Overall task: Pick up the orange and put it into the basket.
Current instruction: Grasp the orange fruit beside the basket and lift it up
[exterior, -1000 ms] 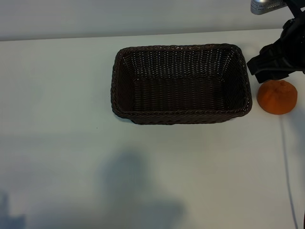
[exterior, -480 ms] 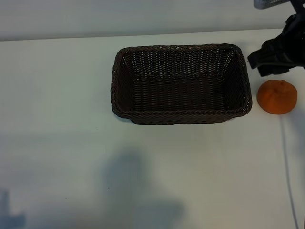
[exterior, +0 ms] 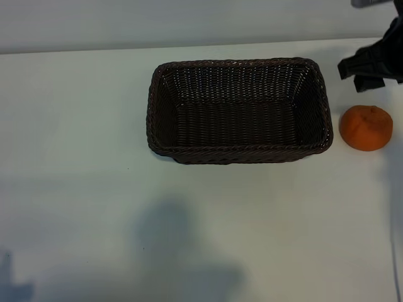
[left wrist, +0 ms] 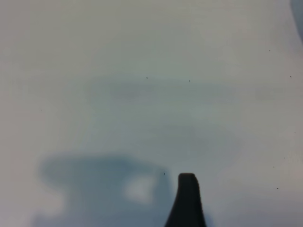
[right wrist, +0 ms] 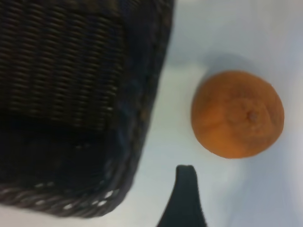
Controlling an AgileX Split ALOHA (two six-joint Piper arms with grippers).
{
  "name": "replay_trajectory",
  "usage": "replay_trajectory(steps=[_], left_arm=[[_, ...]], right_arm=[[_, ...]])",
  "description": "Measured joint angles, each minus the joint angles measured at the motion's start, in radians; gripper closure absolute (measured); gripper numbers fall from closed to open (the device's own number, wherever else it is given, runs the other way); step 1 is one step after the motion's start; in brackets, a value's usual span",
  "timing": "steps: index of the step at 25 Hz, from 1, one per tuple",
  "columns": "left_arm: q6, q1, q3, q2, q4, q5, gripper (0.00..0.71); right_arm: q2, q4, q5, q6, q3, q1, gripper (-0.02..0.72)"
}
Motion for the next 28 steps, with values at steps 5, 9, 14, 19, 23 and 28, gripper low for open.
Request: replay_trajectory(steps=[5, 9, 14, 19, 23, 28], left_arm=[[0.0, -0.001, 0.0, 0.0, 0.0, 0.0, 0.116], [0.0, -0.001, 0.0, 0.0, 0.0, 0.0, 0.116], [0.0, -0.001, 0.0, 0.0, 0.0, 0.0, 0.116], [0.0, -0.001, 0.0, 0.0, 0.0, 0.0, 0.116], [0.0, -0.001, 0.0, 0.0, 0.0, 0.0, 0.116], [0.0, -0.001, 0.0, 0.0, 0.0, 0.0, 0.116]], right_arm=[[0.096, -0.001, -0.025, 0.0, 0.0, -0.041, 0.124], [0.151, 0.0, -0.058, 0.0, 0.0, -0.043, 0.124], [0.206, 0.001, -0.102, 0.002, 0.0, -0.043, 0.124], [0.224, -0.014, -0.143, 0.062, 0.0, -0.043, 0.124], [0.24, -0.029, -0.163, 0.096, 0.0, -0.044, 0.124], [0.271, -0.031, -0.176, 0.105, 0.0, -0.076, 0.124]])
